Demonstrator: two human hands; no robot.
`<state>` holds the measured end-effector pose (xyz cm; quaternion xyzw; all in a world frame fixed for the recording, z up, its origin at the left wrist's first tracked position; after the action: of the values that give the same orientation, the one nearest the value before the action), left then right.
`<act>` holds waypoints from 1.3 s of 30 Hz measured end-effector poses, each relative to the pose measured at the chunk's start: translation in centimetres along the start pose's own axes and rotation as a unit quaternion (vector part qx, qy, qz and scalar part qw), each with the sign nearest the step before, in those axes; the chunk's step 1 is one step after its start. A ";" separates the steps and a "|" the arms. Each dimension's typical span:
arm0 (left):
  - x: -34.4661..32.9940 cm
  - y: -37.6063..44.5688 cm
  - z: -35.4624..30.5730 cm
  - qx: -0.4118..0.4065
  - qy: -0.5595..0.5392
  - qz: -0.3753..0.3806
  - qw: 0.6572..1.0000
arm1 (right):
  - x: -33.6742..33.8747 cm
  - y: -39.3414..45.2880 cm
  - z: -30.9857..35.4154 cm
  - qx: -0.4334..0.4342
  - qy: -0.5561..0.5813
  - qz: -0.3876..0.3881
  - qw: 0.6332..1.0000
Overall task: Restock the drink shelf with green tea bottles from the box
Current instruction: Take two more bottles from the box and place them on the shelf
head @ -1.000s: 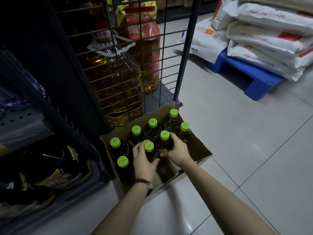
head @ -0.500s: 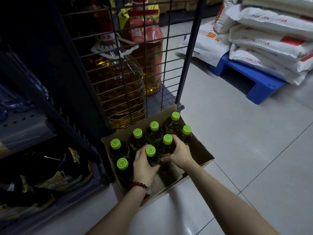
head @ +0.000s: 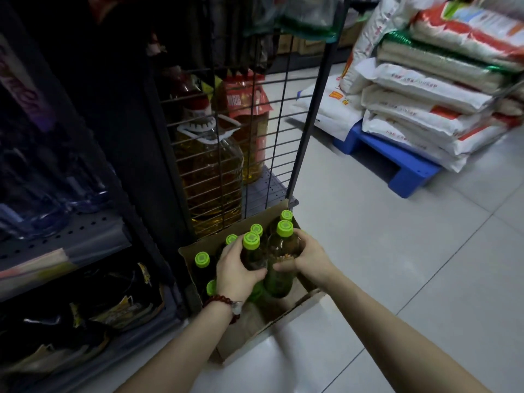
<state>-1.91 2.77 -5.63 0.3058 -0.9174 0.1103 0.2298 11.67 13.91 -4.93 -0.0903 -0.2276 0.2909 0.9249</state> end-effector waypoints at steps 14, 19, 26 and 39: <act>14.4 1.2 -17.1 -0.008 -0.115 0.069 0.991 | 5.4 -6.8 19.2 0.010 0.078 -0.003 0.997; 18.8 0.6 -27.1 -0.028 -0.113 0.084 0.990 | 9.8 -10.9 28.3 0.021 0.093 -0.021 0.995; 25.4 -1.3 -41.5 -0.078 -0.110 0.116 0.984 | 17.5 -18.0 41.9 0.039 0.099 -0.022 0.994; 43.6 -7.2 -63.6 -0.175 -0.084 0.117 0.974 | 23.5 -31.8 66.8 0.144 0.118 -0.025 0.982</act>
<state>-5.85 -3.39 71.47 0.1596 -0.9677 -0.0522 0.1880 12.93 3.93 71.99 0.0162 -0.0750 0.2848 0.9555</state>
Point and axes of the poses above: each hand's wrist, its own y-axis towards the middle knuckle, its own x-axis out of the back of the hand, z = x × y, the point moved 2 cm from there along y, towards the middle knuckle, and after that the axes turned 1 degree about -z, right-handed, at the moved point
